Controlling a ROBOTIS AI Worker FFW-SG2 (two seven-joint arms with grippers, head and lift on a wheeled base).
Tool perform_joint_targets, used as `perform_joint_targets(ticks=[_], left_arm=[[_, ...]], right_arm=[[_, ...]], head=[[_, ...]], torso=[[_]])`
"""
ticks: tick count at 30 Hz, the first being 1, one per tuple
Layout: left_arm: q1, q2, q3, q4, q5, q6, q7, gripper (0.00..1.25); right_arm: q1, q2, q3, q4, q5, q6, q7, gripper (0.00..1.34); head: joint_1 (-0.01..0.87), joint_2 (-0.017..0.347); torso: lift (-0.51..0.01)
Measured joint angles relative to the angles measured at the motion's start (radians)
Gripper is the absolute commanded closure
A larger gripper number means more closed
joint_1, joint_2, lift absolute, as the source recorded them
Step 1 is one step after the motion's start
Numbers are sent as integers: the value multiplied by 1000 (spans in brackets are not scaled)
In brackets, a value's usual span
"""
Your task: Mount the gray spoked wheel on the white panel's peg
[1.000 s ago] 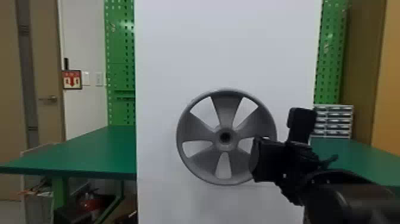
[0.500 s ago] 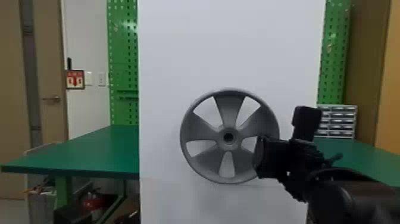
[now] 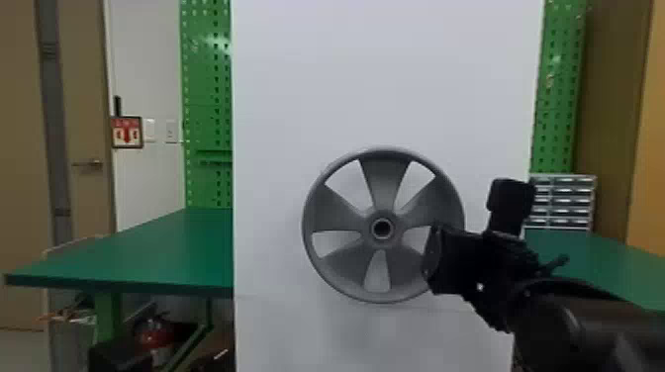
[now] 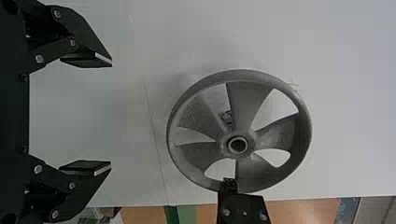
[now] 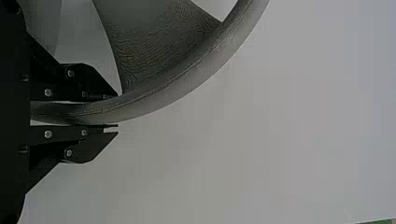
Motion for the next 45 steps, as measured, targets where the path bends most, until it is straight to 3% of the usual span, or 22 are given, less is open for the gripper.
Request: perform_joint_targets(ticks=[24,28,30,32,36,45], left_arm=[[0,2,0,0,0,0,0,470],[0,2,0,0,0,0,0,470],[0,2,0,0,0,0,0,470],[1,2,0,0,0,0,0,470],[1,2,-1,0,0,0,0,470],[0,2,-2,0,0,-1,0,470]], right_arm=[[-4,25,-13,45,-24,-43,-25,1176],[-2,25,-9,45,-25,-48,-27,1128],[-1,25,-8,45,-25,-51,-28,1042],[0,25,-7,45,-26,-55,-29,835],[4,25,-7,45,-28,-65,-32,734],[9,25,-6,45,-31,-78,-32,185]], head=[[123,-8],[123,-8],[123,-8],[123,-8],[123,-8],[123,-8]], torso=[[-408],[-408],[-408],[-408],[-408],[-408]])
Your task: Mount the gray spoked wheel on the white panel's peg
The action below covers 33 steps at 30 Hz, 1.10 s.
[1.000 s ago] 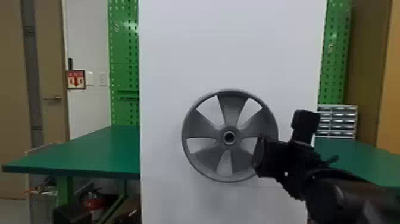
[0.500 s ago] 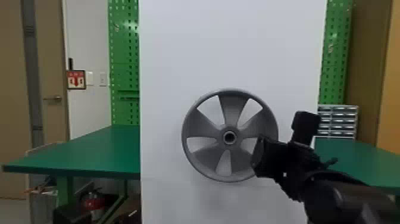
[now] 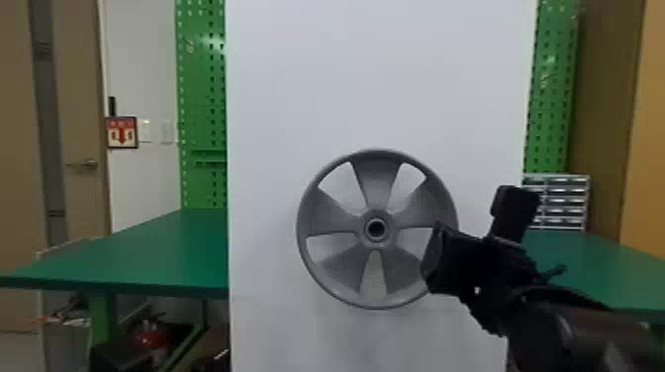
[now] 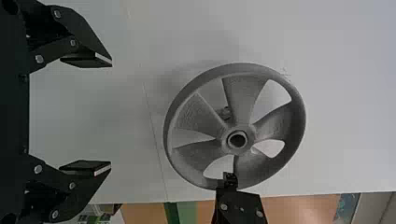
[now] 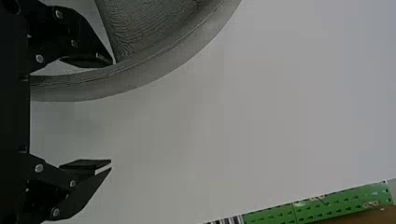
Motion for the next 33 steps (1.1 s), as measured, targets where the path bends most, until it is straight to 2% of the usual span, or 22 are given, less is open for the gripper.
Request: perform_joint_targets(ticks=[2,4,33], left_arm=[[0,0,0,0,0,0,0,470],[0,-1,0,0,0,0,0,470],[-2,0,3,0,0,0,0,470]], right_arm=[[2,0,0,0,-1,-5,0,45],[3,0,1,0,-1,-8,0,-2],[28,1,27,-10,-7,-61,2,-2]], head=[[123,-8],[123,-8],[123,-8]], torso=[[-408],[-408],[-408]])
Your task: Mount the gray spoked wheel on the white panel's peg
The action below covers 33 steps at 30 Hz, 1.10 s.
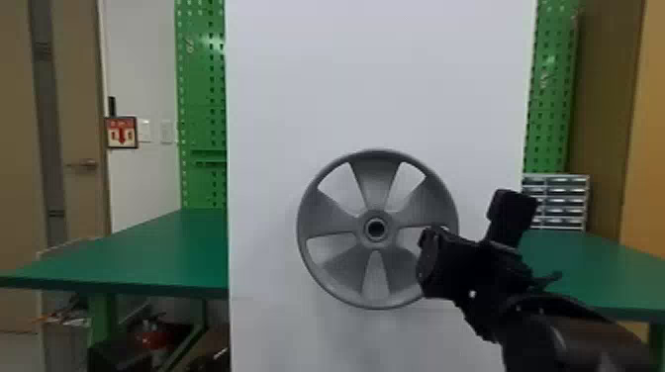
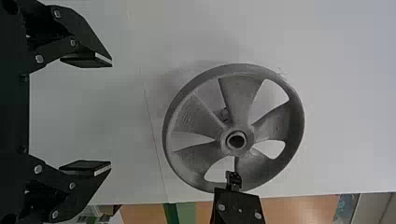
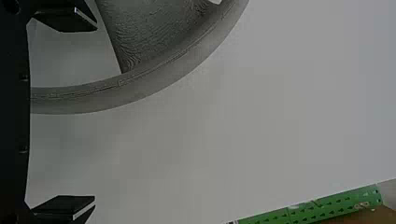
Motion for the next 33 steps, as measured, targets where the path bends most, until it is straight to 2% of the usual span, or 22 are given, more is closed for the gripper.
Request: perform_joint_targets(ticks=[11,21,29,33], left_arm=[[1,0,3,0,1,0,0,470],[3,-1,3,0,1,0,0,470],[3,-1,3,0,3,-1,0,470],[3,-2,1,0,4,-2,0,470]], right_arm=[[55,6,31,-69,-8,-21,6,-2],[148,11,58,-155,26,-48,6,-2],[239,-7,107,-184,56,-124,10,-2],[282,-16,118,-189,75,-159,47,-2]], head=[[123,-8],[123,-8],[123,-8],[123,-8]], torso=[[-408],[-408],[-408],[-408]])
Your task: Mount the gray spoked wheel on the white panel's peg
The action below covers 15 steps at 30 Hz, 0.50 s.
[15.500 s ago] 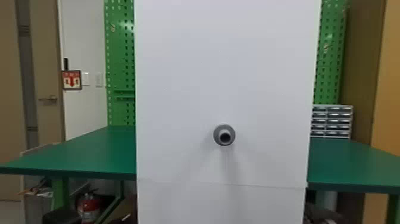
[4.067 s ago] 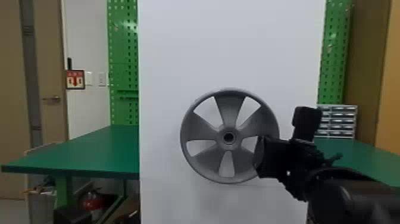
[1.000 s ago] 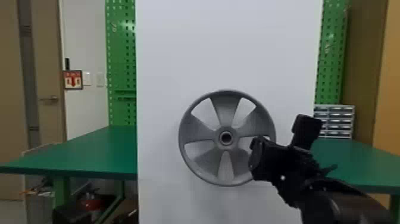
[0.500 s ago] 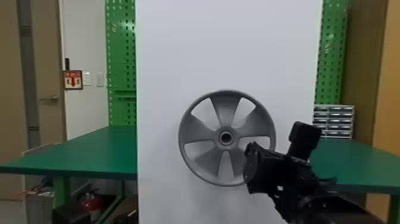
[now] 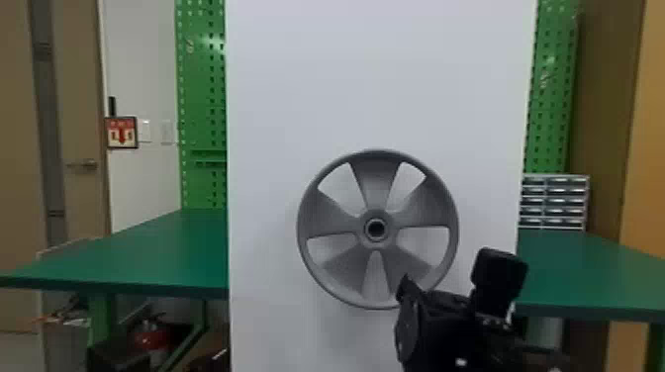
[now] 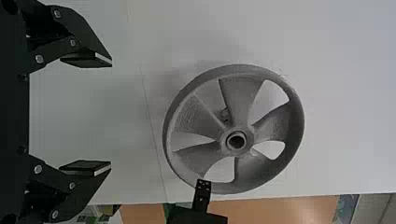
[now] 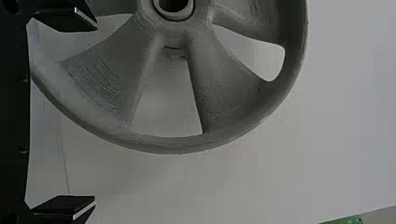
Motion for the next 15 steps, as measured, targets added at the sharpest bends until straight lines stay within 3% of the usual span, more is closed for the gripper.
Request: perform_joint_targets(ticks=[8,15], left_arm=[[-2,-1,-3,0,-1,-2,0,470],[-2,-1,-3,0,1,-8,0,470]], right_arm=[[109,-18,29,5,62,-121,24,-2],[206,-23,36,75,102,-289,72,-2]], head=[[123,-8],[123,-8]], torso=[[-408],[-408]])
